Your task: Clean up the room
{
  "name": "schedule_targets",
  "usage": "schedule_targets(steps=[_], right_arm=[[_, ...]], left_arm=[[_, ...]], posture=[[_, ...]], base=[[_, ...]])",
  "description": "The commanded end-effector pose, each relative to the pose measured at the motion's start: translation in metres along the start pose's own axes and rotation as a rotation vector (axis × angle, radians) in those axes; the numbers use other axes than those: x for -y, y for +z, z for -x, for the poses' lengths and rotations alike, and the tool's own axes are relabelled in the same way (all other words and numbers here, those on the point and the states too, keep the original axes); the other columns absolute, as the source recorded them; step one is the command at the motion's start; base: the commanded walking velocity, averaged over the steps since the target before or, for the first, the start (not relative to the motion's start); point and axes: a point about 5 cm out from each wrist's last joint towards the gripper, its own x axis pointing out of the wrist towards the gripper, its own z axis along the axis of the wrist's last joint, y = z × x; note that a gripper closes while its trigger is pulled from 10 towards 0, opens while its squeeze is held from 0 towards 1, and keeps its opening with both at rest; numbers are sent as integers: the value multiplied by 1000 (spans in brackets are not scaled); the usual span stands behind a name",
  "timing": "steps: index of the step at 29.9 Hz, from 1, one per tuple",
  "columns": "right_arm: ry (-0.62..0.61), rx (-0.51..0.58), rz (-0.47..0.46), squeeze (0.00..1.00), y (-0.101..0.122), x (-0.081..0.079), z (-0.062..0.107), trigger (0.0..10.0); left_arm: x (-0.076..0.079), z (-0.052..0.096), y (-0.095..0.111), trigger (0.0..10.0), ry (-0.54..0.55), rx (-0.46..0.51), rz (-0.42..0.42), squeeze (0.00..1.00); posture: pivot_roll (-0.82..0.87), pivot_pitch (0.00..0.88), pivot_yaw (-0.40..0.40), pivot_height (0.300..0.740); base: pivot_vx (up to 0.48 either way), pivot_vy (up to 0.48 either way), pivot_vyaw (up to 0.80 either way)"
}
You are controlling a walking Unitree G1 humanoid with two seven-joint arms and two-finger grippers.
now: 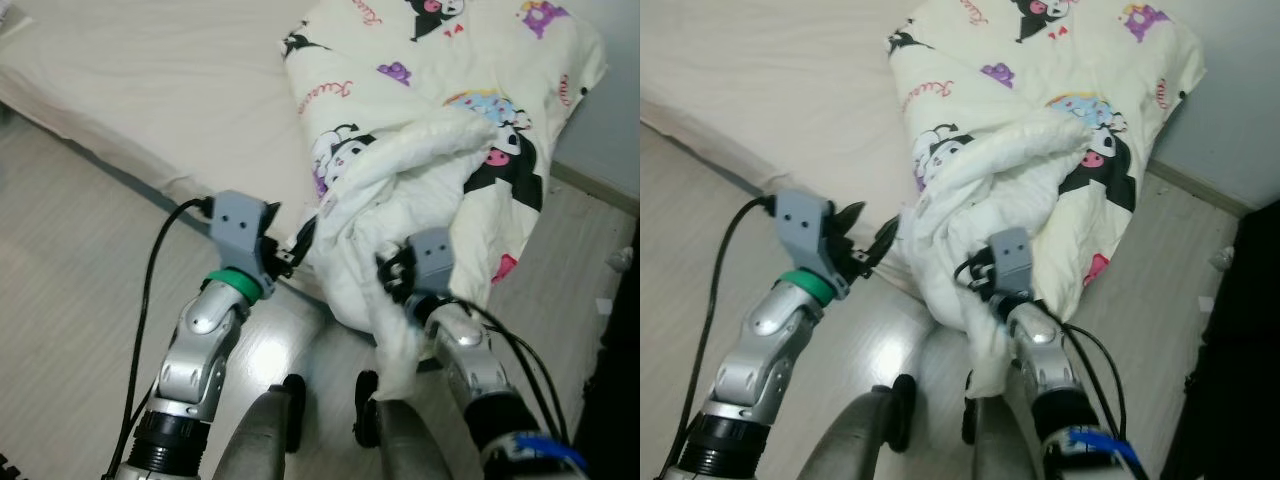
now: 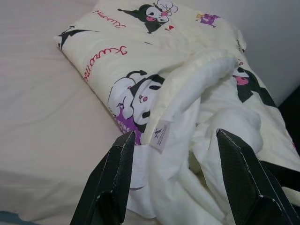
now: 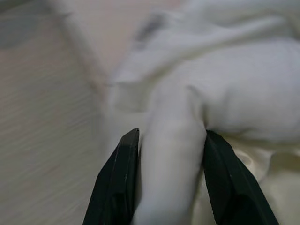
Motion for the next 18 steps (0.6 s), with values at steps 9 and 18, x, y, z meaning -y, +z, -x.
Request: schedule_targets(steps=[9, 18], right_arm=[[-127, 13, 185, 0, -17, -12, 32, 10000], [-593, 12, 178, 0, -15, 16, 74, 10000]], left_arm=[[-7, -3, -10, 10000, 37, -28, 36, 0], [-22, 1, -21, 10000, 150, -91, -3, 0]], posture=[[51, 292, 108, 735], [43, 289, 111, 735]], base=[[0, 0, 0], [0, 0, 0]])
